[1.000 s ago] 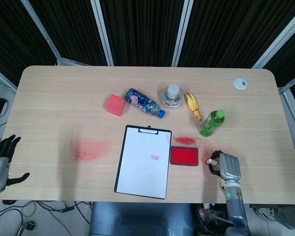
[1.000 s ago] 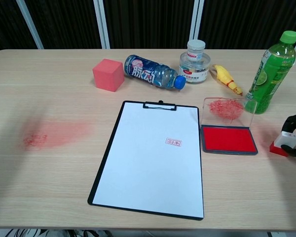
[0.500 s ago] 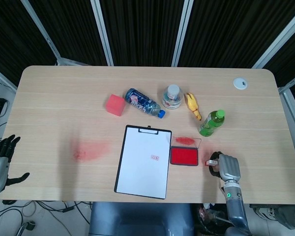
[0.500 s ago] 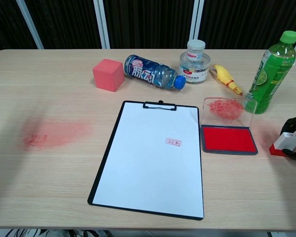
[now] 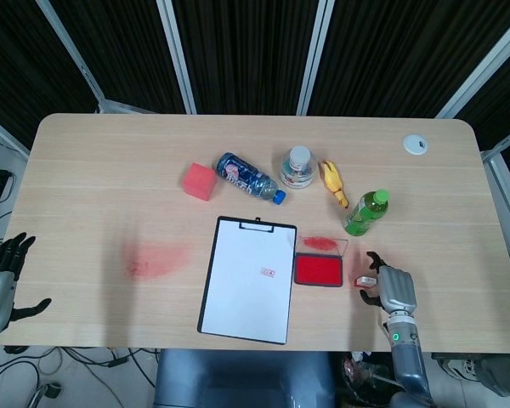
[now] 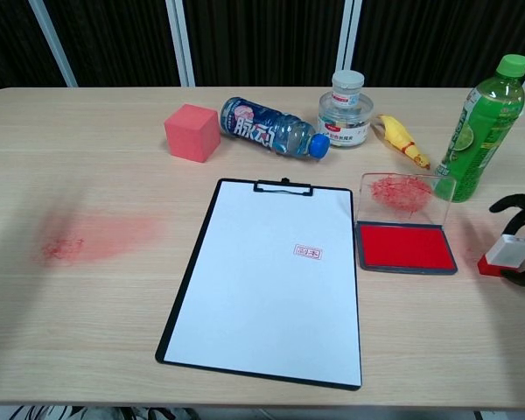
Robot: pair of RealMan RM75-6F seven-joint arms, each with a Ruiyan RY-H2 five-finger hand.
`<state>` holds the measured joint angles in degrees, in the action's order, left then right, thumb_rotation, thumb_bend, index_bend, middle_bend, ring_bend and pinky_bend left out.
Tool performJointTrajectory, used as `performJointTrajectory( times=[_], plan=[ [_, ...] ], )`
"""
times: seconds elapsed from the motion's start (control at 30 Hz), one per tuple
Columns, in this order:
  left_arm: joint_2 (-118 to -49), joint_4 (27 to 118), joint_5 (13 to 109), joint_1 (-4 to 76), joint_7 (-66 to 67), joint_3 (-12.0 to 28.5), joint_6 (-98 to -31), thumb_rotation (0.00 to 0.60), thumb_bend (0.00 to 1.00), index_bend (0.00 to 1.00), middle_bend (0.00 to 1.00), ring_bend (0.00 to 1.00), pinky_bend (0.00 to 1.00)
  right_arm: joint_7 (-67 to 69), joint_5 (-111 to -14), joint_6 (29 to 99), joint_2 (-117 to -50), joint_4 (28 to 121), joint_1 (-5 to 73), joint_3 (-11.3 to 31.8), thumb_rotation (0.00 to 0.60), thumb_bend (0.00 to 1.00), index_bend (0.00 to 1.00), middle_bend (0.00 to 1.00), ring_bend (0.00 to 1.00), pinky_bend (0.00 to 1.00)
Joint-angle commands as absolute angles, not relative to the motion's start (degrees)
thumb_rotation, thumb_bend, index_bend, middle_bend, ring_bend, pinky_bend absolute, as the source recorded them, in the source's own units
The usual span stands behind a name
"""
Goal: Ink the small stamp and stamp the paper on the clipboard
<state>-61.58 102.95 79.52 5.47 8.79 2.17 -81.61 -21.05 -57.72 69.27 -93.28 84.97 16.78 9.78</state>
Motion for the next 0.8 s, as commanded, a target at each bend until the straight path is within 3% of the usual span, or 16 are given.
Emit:
performJointTrajectory(
  times=[0.03,0.13,0.2,0.27,0.4,0.57,0.8],
  plan=[
    [-61.57,102.92,79.55,5.46,8.73,2.14,-81.59,0.6,0.01,0.0,0.0,0.0,0.0,-21.73,-57.62,69.59,-92.68,85.97,16.76,9.72,0.6,0.23,0.08,0.25,0.38,0.66],
    [-61.51,102.94,79.68,5.48,8.64,2.1,-81.54,0.6,0.01,0.0,0.0,0.0,0.0,-22.98,-58.01,70.46,-90.69,89.23,16.62,9.6,0.6,0.2,0.04,0.19,0.29,0.53],
    [-61.44,102.95,79.81,5.49,8.55,2.03,-81.5,0.6,0.01,0.0,0.0,0.0,0.0,-23.76,-59.06,71.46,-88.52,92.0,16.29,9.25,0.6,0.19,0.01,0.11,0.19,0.36],
    [-61.4,102.91,80.01,5.48,8.48,1.97,-81.52,0.6,0.01,0.0,0.0,0.0,0.0,-24.34,-60.02,72.14,-86.14,94.66,15.84,8.65,0.6,0.17,0.0,0.05,0.11,0.26],
    [-61.22,102.84,80.68,5.35,8.08,1.78,-81.8,0.6,0.01,0.0,0.0,0.0,0.0,-24.93,-63.42,74.46,-78.78,101.36,14.16,7.05,0.6,0.16,0.0,0.0,0.02,0.22],
    [-61.06,102.58,81.48,5.3,7.76,1.52,-81.95,0.6,0.01,0.0,0.0,0.0,0.0,-22.06,-70.37,78.78,-68.66,106.6,11.04,5.11,0.6,0.15,0.0,0.0,0.0,0.21],
    [-61.29,101.69,82.63,5.08,9.38,1.09,-82.65,0.6,0.01,0.0,0.0,0.0,0.0,-13.25,-81.82,86.7,-60.18,103.23,5.49,1.37,0.6,0.13,0.0,0.0,0.0,0.21]
  ],
)
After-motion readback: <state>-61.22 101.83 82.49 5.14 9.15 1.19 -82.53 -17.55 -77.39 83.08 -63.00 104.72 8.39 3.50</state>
